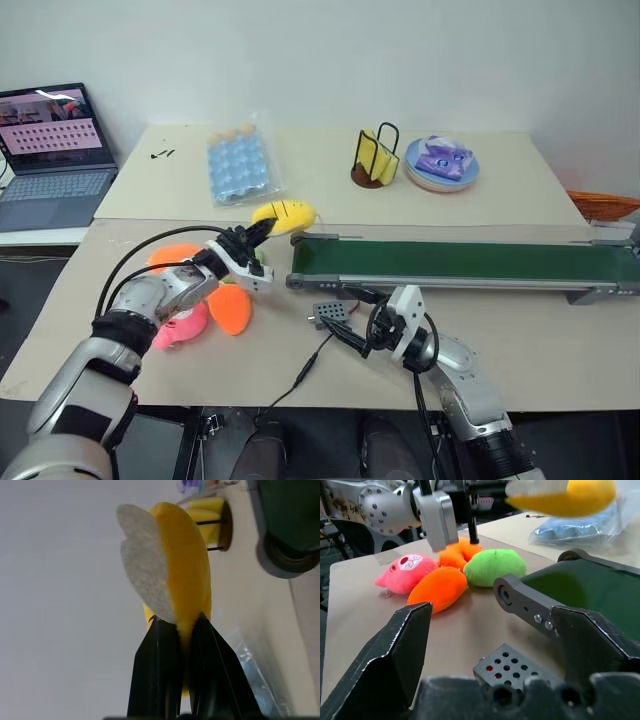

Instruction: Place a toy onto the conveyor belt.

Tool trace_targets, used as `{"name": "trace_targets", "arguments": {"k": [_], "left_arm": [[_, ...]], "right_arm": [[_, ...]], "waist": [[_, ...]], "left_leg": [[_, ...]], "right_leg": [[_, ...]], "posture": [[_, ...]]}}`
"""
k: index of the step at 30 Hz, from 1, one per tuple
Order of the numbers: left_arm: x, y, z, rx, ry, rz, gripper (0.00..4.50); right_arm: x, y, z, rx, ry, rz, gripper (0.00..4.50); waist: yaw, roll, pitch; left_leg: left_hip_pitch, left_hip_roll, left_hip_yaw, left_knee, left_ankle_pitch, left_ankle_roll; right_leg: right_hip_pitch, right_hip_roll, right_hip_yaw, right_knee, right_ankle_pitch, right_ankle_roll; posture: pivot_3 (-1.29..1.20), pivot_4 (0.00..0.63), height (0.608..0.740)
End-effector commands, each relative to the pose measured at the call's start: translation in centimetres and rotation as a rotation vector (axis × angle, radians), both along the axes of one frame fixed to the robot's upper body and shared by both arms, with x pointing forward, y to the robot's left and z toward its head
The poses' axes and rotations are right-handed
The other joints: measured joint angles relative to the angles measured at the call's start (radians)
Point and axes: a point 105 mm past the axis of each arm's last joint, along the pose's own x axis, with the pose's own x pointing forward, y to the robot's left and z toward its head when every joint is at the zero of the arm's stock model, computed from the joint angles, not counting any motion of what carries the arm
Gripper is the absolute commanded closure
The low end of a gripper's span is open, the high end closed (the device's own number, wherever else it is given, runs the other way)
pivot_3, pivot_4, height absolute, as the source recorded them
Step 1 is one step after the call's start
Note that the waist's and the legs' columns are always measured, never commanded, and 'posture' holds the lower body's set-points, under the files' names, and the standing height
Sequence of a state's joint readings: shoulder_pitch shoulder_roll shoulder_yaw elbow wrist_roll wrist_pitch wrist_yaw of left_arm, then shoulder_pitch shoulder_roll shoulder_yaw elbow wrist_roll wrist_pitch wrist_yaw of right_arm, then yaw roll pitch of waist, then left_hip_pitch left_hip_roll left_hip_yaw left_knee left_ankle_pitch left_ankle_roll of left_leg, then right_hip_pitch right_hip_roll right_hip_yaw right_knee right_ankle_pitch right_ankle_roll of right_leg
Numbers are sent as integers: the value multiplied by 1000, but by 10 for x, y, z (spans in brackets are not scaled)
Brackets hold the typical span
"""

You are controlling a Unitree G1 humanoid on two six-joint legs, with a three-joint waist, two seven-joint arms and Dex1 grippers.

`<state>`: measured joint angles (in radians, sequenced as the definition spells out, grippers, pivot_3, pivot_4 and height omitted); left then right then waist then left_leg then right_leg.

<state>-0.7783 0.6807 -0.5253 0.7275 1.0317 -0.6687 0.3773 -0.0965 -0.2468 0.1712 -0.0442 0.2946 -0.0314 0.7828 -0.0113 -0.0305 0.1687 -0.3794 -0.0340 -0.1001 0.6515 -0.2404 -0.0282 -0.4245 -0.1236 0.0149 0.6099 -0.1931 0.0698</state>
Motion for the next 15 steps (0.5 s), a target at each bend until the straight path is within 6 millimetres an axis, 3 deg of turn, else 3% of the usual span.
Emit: {"name": "trace_targets", "arguments": {"k": [1, 7, 11, 15], "left_arm": [[2, -14, 0, 50, 22, -73, 4457], [3, -15, -21, 140, 114, -84, 4457], [6, -11, -23, 124, 142, -55, 4457], [7, -11, -11, 65, 129, -61, 3252]], "right_arm": [[0, -1, 14, 27, -62, -12, 0], [3, -2, 16, 36, -72, -31, 0], [5, 1, 18, 48, -78, -39, 0], [5, 3, 17, 44, -78, -31, 0]], "waist": [[0, 0, 0], [-8, 0, 0], [-7, 0, 0], [-7, 0, 0]], "left_leg": [[0, 0, 0, 0, 0, 0], [-1, 0, 0, 0, 0, 0], [0, 0, 0, 0, 0, 0], [1, 0, 0, 1, 0, 0]], "right_leg": [[0, 0, 0, 0, 1, -1], [0, 0, 0, 1, 1, -1], [0, 0, 0, 0, 0, 0], [0, 0, 0, 1, 0, 1]], "posture": [[0, 150, 740], [0, 150, 740], [0, 150, 740], [0, 150, 740]]}}
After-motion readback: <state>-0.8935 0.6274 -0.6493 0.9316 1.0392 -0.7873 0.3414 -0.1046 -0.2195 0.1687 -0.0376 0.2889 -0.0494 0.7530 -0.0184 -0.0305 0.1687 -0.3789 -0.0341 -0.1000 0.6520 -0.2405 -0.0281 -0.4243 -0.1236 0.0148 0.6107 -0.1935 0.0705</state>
